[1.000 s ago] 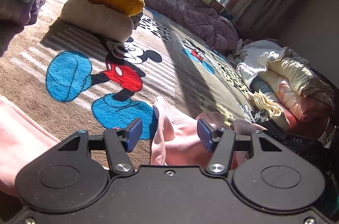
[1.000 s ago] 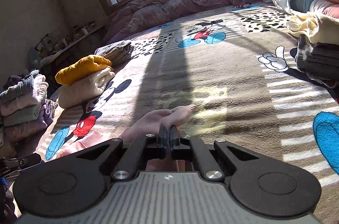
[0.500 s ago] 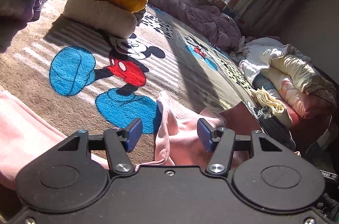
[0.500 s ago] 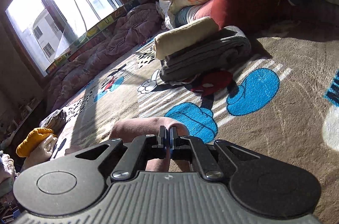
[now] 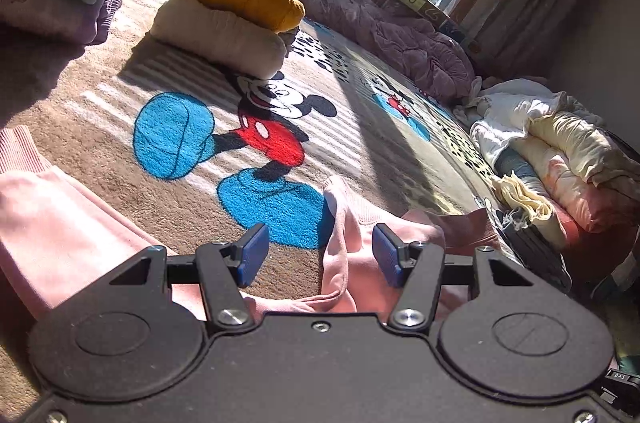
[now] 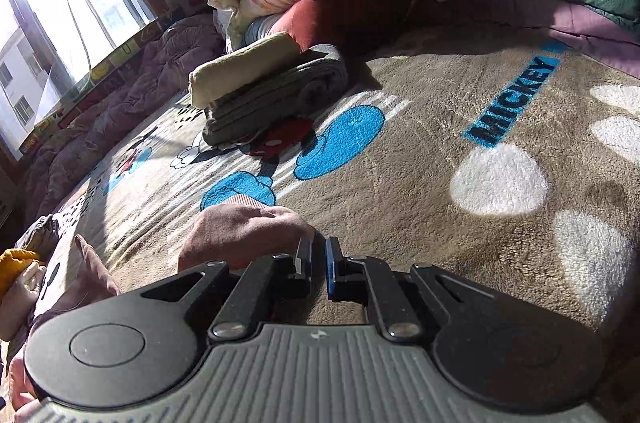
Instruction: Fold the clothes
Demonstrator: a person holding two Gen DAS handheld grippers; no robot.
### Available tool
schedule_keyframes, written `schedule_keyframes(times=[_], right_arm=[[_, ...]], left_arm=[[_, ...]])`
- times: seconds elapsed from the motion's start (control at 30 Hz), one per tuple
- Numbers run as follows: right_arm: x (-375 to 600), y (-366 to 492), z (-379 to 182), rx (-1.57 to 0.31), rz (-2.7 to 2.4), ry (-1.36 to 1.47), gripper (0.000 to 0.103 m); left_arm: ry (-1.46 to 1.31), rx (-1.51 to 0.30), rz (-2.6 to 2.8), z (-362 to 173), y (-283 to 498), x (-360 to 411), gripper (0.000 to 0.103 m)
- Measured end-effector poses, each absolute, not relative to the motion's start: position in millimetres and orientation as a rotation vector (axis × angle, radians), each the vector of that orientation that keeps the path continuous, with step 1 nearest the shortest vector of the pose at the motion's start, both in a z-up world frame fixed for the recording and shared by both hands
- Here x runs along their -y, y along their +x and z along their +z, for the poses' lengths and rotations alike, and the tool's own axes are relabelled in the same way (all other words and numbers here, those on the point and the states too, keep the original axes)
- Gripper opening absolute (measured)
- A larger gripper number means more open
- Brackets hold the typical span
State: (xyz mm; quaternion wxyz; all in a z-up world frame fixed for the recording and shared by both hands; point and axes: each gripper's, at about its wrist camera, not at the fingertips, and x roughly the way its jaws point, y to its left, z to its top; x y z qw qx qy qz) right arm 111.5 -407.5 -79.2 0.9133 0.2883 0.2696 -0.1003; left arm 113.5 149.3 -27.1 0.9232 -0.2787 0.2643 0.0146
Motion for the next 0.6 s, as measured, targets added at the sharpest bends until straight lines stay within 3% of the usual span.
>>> schedule_keyframes(times=[0.2, 0.33, 0.6], right_arm=[[335.1, 80.2, -88.1, -0.569, 0.028, 0.657, 0.021], [297.0, 47.3, -90.4, -0.621, 0.148, 0.715, 0.032], [286.7, 42.6, -116.4, -0.705, 0.259, 0.917, 0.040]], left_arm=[[-0.627, -0.538, -0.025, -11.9, 80.0, -139.2, 0.056], [-0.642, -0.595, -0.044, -16.2, 57.8, -123.4, 0.056], [-0.719, -0.718, -0.110, -29.7, 14.8, -99.2, 0.056]])
